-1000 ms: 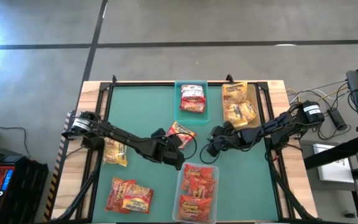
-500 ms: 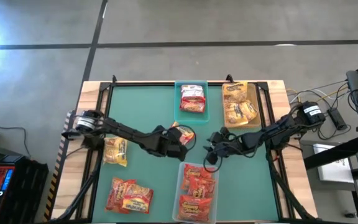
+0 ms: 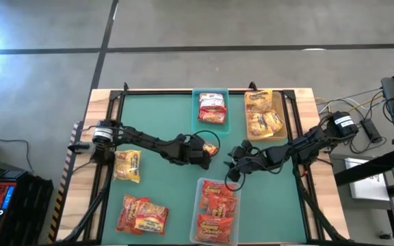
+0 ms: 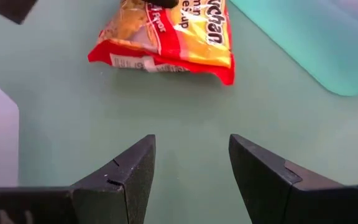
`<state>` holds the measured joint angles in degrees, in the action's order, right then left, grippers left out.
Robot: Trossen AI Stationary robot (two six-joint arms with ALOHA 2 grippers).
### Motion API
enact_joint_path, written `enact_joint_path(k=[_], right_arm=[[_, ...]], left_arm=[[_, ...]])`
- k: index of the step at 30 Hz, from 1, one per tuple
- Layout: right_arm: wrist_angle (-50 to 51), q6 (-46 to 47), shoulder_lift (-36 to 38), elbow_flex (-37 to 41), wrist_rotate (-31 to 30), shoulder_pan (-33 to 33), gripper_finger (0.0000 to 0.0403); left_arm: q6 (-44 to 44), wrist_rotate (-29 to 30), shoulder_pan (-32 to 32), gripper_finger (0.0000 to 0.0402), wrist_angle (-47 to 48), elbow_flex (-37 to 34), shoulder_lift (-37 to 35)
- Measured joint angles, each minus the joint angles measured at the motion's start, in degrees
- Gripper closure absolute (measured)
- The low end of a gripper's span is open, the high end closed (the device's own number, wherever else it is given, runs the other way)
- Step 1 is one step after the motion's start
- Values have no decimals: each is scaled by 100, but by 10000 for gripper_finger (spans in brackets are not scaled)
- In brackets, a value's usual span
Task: Sort Maruchan noodles
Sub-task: Put the top red noodle pack into the transparent green bin
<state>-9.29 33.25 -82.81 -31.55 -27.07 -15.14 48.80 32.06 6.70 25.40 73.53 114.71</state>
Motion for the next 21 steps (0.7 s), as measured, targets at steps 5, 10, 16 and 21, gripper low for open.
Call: enact_joint_path(k=[5, 10, 16, 21], right_arm=[[73, 83, 2, 4, 2, 15, 209], [116, 127, 2, 4, 2, 20, 209], [-86, -55, 72, 4, 197, 316, 209], [-232, -61, 58, 11, 1840, 1032, 209]], left_arm=[[-296, -195, 254, 326, 1, 3, -39], [-569, -533, 628, 326, 169, 1, -168], [-221, 267, 894, 326, 615, 20, -465], [-104, 338, 1105, 326, 636, 125, -706]])
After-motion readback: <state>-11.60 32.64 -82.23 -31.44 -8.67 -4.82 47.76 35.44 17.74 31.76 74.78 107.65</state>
